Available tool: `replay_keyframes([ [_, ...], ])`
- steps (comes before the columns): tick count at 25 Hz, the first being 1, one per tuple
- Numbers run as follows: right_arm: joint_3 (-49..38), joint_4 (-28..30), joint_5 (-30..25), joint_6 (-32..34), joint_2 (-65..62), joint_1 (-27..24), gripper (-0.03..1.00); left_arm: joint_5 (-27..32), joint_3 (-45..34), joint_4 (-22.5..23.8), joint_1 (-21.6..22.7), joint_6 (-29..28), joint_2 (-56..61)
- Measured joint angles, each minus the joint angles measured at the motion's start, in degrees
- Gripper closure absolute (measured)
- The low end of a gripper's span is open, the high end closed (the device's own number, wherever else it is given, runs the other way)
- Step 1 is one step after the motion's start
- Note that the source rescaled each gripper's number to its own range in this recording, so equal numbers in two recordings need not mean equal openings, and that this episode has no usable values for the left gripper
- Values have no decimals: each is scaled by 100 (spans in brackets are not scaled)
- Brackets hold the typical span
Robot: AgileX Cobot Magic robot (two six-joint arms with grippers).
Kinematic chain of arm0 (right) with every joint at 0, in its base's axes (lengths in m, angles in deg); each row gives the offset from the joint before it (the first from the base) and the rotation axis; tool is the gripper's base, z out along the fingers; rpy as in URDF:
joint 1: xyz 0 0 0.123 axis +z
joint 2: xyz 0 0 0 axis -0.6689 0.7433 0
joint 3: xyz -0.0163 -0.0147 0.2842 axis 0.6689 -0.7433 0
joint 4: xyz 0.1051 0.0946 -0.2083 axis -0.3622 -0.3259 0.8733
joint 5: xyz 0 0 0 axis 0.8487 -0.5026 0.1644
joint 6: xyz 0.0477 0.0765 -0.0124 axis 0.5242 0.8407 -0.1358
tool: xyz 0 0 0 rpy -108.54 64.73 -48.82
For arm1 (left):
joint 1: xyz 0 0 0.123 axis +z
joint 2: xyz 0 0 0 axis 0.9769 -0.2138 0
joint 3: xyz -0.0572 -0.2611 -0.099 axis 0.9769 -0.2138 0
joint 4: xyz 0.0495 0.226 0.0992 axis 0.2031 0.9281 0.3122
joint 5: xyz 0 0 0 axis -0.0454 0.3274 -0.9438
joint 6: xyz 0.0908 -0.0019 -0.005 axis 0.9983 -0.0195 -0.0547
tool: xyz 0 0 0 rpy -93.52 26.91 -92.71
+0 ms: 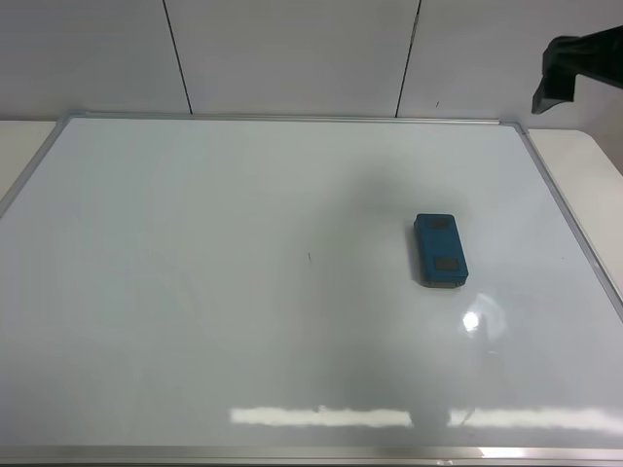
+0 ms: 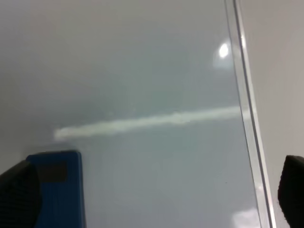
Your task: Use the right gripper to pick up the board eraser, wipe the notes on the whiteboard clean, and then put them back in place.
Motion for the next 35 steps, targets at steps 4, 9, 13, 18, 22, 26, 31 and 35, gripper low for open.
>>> replay_keyframes([
  [4, 0, -47, -193, -52, -838, 0, -3, 0, 0, 0, 0, 0, 0],
  [9, 0, -146, -790, -309, -1767, 0, -3, 0, 0, 0, 0, 0, 0],
  [13, 0, -213, -1235, -393, -2427, 0, -3, 0, 0, 0, 0, 0, 0],
  [18, -564, -338, -1306, -419, -3545, 0, -3, 0, 0, 0, 0, 0, 0],
  [22, -1281, -444, -1175, -419, -4586, 0, -3, 0, 0, 0, 0, 0, 0],
  [26, -1690, -451, -1200, -507, -5302, 0, -3, 0, 0, 0, 0, 0, 0],
  [31, -2165, -451, -1194, -809, -6182, 0, -3, 0, 0, 0, 0, 0, 0],
  [35, -2658, -573, -1186, -897, -6857, 0, -3, 0, 0, 0, 0, 0, 0],
])
